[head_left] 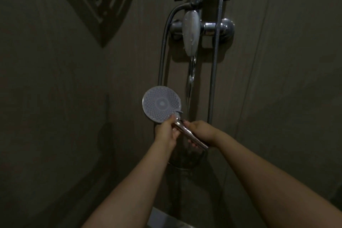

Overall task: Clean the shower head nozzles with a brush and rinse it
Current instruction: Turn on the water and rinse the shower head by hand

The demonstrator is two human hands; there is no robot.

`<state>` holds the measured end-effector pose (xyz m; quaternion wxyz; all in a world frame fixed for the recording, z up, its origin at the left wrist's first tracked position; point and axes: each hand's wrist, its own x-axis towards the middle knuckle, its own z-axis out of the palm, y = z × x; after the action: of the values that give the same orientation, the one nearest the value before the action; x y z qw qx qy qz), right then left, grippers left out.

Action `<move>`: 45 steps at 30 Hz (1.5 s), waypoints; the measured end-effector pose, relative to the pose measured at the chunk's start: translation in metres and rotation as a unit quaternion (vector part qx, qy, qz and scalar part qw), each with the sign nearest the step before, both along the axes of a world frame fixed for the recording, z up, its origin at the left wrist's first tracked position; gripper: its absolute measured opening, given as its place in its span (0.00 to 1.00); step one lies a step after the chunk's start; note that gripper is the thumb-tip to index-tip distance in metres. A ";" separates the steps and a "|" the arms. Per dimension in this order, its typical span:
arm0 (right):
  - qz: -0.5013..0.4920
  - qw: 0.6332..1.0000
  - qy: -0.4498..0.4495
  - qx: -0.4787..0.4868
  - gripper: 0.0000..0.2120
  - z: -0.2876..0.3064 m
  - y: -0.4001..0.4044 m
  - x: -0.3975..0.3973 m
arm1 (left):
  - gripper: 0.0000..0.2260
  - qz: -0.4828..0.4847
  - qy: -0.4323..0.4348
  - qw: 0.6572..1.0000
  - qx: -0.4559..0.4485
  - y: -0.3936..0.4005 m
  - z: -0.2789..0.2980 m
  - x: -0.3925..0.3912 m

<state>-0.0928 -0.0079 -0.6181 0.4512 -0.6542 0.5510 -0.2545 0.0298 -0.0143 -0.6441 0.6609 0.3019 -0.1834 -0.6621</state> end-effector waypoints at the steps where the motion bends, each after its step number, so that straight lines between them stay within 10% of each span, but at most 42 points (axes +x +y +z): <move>1: 0.002 1.000 -0.016 0.001 0.17 0.002 0.001 -0.004 | 0.08 0.016 0.006 1.000 -0.005 -0.002 0.002 0.003; 11: -0.009 0.971 0.214 -0.108 0.23 0.005 -0.006 -0.001 | 0.09 0.037 0.078 0.996 -0.010 0.010 -0.002 0.002; 16: 0.048 0.998 0.044 -0.001 0.05 0.000 -0.004 -0.018 | 0.04 0.059 0.075 0.995 -0.016 0.007 0.006 0.005; 27: 0.009 0.920 0.346 -0.184 0.12 0.026 -0.019 -0.023 | 0.15 0.006 0.005 1.000 -0.007 0.006 0.007 0.003; 32: -0.175 0.860 0.185 -0.442 0.13 0.079 -0.004 -0.022 | 0.20 0.027 -0.120 0.992 -0.005 -0.001 0.005 -0.002; 36: -0.201 0.857 -0.036 -0.473 0.21 0.140 0.001 -0.007 | 0.25 0.016 -0.186 0.982 0.027 -0.007 -0.007 -0.004; 45: -0.122 0.900 0.014 -0.419 0.10 0.195 0.005 0.011 | 0.22 -0.006 -0.275 0.959 0.064 0.000 -0.010 -0.013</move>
<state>-0.0822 -0.0029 -0.4231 0.0930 -0.7141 0.4751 -0.5056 0.0168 -0.0141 -0.6541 0.5603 0.5130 -0.3175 -0.5675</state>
